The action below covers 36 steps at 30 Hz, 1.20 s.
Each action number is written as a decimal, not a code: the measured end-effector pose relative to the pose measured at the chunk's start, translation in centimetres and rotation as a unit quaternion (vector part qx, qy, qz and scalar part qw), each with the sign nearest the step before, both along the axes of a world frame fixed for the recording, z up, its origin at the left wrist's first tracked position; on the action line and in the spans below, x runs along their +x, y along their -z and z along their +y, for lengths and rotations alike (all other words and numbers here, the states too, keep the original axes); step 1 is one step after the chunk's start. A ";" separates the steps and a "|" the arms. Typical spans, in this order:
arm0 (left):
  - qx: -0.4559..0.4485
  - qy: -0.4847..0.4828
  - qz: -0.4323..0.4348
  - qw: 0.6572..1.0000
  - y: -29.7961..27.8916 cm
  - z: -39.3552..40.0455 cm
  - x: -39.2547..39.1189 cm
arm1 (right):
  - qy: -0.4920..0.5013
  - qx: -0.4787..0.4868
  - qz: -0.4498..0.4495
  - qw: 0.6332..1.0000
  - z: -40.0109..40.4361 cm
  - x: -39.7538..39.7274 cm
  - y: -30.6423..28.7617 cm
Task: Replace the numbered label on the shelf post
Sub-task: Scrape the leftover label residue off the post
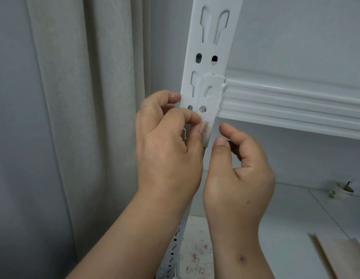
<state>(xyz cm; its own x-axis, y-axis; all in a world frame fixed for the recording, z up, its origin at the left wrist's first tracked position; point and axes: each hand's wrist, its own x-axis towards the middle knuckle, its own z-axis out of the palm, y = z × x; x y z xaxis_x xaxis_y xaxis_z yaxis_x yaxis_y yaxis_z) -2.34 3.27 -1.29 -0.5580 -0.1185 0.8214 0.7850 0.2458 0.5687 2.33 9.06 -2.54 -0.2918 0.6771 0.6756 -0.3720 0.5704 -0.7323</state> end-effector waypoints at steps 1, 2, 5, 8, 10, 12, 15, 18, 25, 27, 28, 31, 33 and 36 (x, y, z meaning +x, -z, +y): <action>-0.008 -0.018 0.024 1.000 0.1 0.0 -0.1 | 0.003 0.009 0.002 1.000 0.0 0.0 0.0; -0.019 -0.040 0.050 0.998 0.2 0.0 -0.3 | 0.004 0.015 0.003 1.000 0.0 0.0 0.0; -0.051 -0.091 0.109 0.989 0.6 0.1 -0.8 | 0.007 0.032 0.008 0.999 0.1 -0.1 0.3; -0.061 -0.102 0.121 0.985 0.6 0.4 -1.0 | 0.006 0.035 0.006 0.999 0.0 -0.2 0.4; -0.063 -0.103 0.113 0.986 0.5 0.6 -1.0 | 0.007 0.040 0.006 0.999 -0.1 -0.2 0.4; -0.067 -0.106 0.103 0.987 0.5 0.7 -1.1 | 0.004 0.041 0.000 0.999 -0.2 -0.2 0.4; -0.064 -0.117 0.086 0.987 0.5 1.0 -1.0 | 0.003 0.043 -0.004 0.999 -0.2 -0.2 0.3; -0.067 -0.131 0.067 0.987 0.2 1.1 -0.8 | 0.003 0.044 -0.007 0.999 -0.2 -0.1 0.2; -0.069 -0.134 0.072 0.986 0.3 0.7 -0.6 | -0.006 0.037 -0.015 0.999 -0.1 -0.2 0.4; -0.063 -0.125 0.081 0.987 0.7 0.5 -0.7 | -0.007 0.037 -0.014 0.999 -0.1 -0.1 0.3; -0.062 -0.121 0.082 0.987 0.9 0.4 -0.7 | -0.008 0.038 -0.014 0.999 -0.1 -0.1 0.3; -0.061 -0.112 0.072 0.989 0.9 0.4 -0.6 | -0.008 0.040 -0.012 0.999 0.0 -0.1 0.3; -0.054 -0.114 0.070 0.990 0.7 0.5 -0.5 | -0.011 0.039 -0.014 0.999 0.1 -0.1 0.4; -0.043 -0.109 0.057 0.992 0.5 0.6 -0.5 | -0.015 0.033 -0.013 0.999 0.2 0.0 0.6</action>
<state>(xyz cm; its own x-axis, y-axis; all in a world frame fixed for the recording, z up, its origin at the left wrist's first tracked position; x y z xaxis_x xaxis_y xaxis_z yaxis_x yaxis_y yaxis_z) -2.82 3.86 -1.75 -0.4303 -0.1535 0.8895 0.7658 0.4597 0.4498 2.30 9.27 -3.15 -0.3296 0.6222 0.7101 -0.3705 0.6065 -0.7034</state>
